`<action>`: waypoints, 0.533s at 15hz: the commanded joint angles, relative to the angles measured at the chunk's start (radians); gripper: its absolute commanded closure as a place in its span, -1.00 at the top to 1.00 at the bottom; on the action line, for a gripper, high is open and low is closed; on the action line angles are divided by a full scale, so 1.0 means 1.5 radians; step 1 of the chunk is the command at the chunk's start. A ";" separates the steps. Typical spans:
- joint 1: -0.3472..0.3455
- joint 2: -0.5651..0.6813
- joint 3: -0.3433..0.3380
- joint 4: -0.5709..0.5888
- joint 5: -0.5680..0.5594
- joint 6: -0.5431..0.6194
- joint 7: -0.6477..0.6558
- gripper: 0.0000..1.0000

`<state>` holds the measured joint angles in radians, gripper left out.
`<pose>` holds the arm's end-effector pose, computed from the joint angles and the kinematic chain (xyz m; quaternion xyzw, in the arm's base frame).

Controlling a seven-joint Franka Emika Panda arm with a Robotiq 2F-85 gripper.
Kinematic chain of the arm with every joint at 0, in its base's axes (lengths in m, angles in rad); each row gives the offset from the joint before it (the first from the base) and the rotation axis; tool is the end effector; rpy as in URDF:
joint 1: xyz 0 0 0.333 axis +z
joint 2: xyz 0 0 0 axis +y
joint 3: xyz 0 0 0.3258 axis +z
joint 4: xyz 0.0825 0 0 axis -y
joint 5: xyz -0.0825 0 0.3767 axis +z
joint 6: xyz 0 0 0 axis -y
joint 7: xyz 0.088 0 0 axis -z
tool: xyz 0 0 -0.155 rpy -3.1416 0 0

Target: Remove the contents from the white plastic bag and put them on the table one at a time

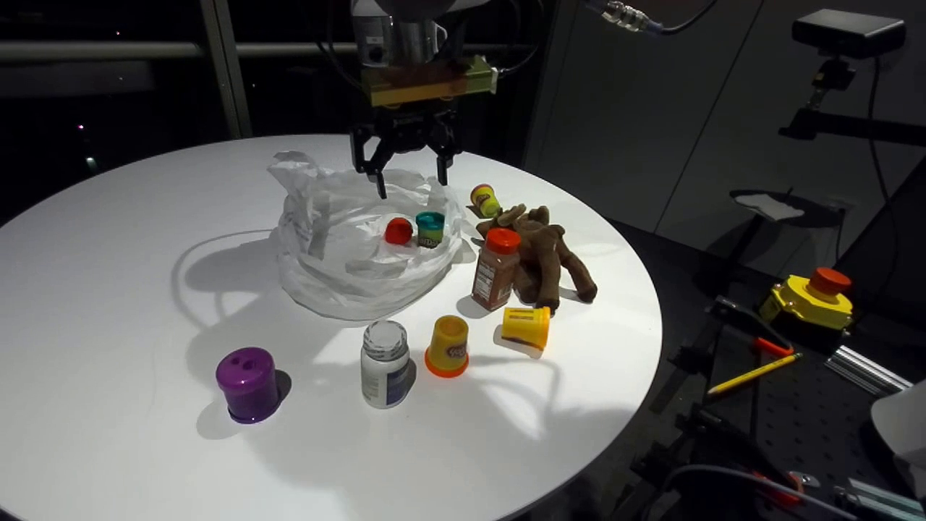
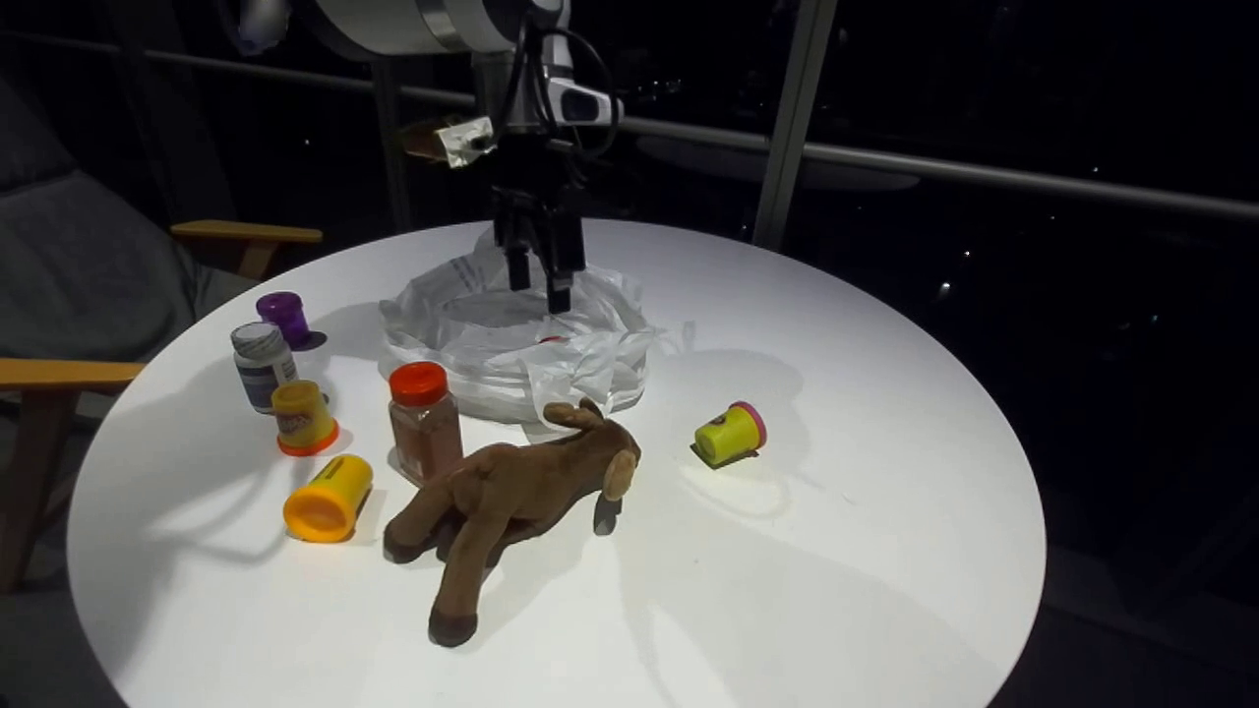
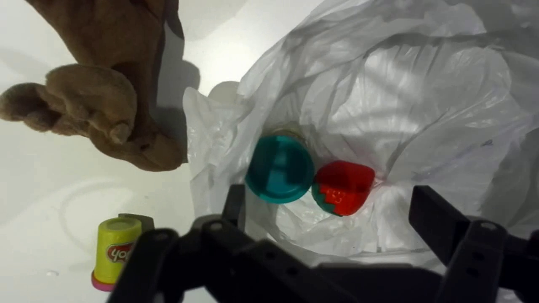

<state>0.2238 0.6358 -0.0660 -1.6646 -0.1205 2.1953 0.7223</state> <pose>0.6601 0.0992 0.1947 0.9681 -0.2359 -0.0188 0.0827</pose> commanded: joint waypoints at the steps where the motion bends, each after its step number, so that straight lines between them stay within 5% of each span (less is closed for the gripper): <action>1: -0.034 0.016 0.015 0.007 0.048 0.032 -0.026 1.00; 8: -0.039 0.035 0.031 0.015 0.104 0.084 -0.076 1.00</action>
<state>0.1618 0.6812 -0.0314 -1.6630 0.0066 2.2871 0.6396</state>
